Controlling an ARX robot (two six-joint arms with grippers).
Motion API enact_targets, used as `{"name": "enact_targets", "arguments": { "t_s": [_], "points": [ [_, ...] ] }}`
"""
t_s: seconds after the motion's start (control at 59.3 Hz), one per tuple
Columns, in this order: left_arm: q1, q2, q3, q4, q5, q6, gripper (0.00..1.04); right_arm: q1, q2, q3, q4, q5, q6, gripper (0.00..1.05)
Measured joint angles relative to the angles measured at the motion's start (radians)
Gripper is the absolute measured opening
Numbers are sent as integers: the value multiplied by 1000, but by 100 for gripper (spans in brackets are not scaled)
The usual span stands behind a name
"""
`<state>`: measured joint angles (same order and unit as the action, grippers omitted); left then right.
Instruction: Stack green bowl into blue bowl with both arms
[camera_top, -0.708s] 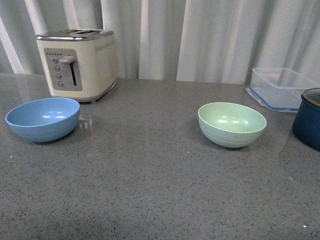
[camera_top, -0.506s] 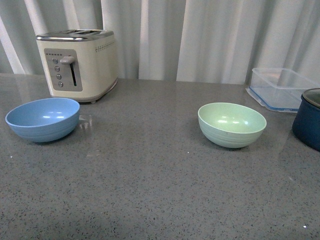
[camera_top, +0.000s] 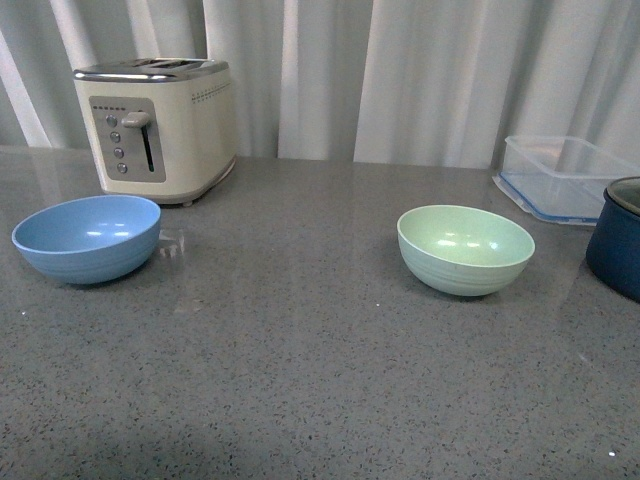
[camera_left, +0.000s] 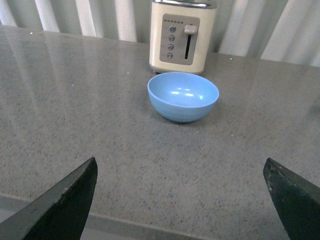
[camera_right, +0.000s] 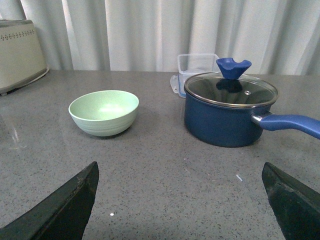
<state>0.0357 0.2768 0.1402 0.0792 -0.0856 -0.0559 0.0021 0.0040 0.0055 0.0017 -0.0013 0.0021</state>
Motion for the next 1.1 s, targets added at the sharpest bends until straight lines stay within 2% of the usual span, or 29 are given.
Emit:
{"name": "enact_targets", "arguments": {
  "t_s": [0.051, 0.135, 0.32, 0.54, 0.776, 1.096],
  "points": [
    [45, 104, 80, 38, 66, -14, 98, 0, 0, 0, 0, 0, 0, 95],
    [82, 274, 221, 51, 98, -34, 98, 0, 0, 0, 0, 0, 0, 95],
    [77, 631, 493, 37, 110, -92, 98, 0, 0, 0, 0, 0, 0, 95],
    [74, 1083, 863, -118, 114, -221, 98, 0, 0, 0, 0, 0, 0, 95],
    [74, 1360, 1037, -174, 86, -307, 98, 0, 0, 0, 0, 0, 0, 95],
    [79, 1565, 1150, -207, 77, -374, 98, 0, 0, 0, 0, 0, 0, 95]
  ]
}}
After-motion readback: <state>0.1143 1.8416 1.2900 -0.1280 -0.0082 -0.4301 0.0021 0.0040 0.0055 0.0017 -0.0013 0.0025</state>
